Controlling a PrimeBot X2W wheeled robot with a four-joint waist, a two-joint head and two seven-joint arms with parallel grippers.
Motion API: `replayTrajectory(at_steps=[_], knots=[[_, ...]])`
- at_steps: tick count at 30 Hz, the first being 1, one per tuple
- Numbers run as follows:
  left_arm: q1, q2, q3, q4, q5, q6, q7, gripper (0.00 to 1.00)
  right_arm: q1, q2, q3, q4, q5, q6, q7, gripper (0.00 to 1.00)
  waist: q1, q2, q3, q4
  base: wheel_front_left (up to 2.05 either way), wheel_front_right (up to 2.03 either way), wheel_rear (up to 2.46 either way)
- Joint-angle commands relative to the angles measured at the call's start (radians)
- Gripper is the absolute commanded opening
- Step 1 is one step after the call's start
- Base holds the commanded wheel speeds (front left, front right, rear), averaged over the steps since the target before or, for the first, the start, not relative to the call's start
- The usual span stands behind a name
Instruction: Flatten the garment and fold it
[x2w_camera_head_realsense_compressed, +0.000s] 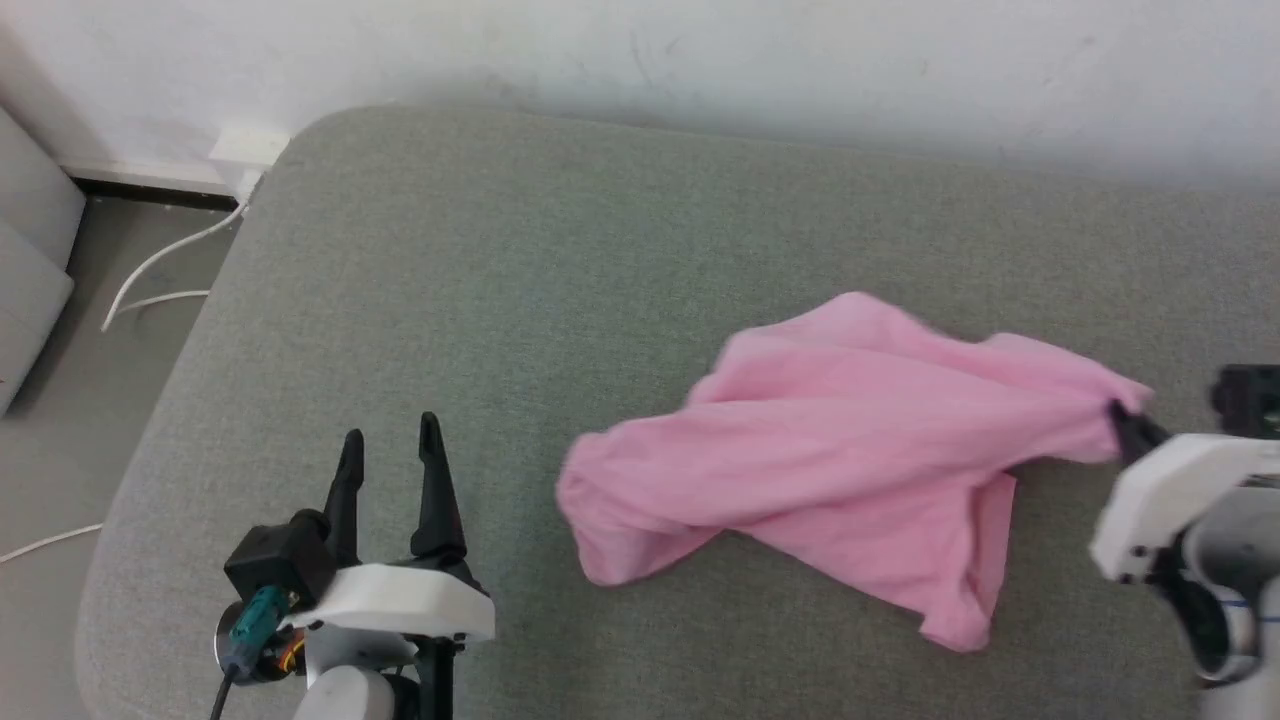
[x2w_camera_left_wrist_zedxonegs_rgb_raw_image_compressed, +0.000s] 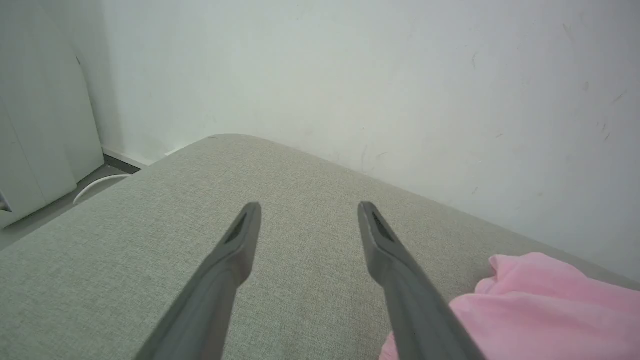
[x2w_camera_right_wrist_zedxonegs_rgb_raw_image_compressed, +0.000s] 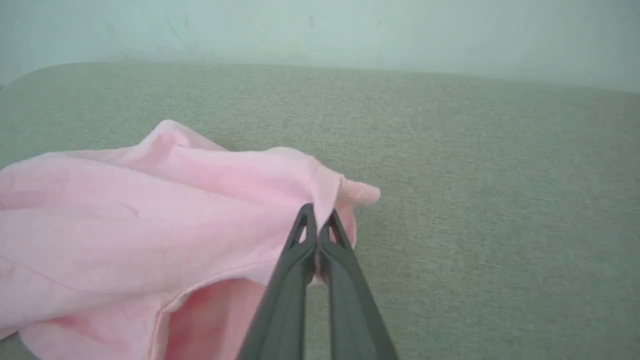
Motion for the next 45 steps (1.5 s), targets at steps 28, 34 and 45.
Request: replayTrajectory(at_steps=[28,34,45], knots=[[-0.292,-0.016,-0.251,0.191,0.003,-0.138,0.169,1.0,0.262,0.021,-0.065,-0.157,0.01,-0.001,-0.198,1.0,0.0,0.0001,-0.021,-0.213,0.0,0.0,0.0],[-0.491,-0.016,-0.356,0.327,-0.03,-0.175,0.317,1.0,0.227,0.012,0.054,-0.157,0.034,-0.001,-0.276,1.0,0.0,0.0001,0.04,-0.298,0.0,0.0,0.0],[-0.788,-0.016,-0.525,0.603,-0.071,-0.235,0.589,1.0,0.141,0.011,0.167,-0.102,0.086,-0.001,-0.336,1.0,0.0,0.0001,0.166,-0.43,0.0,0.0,0.0]])
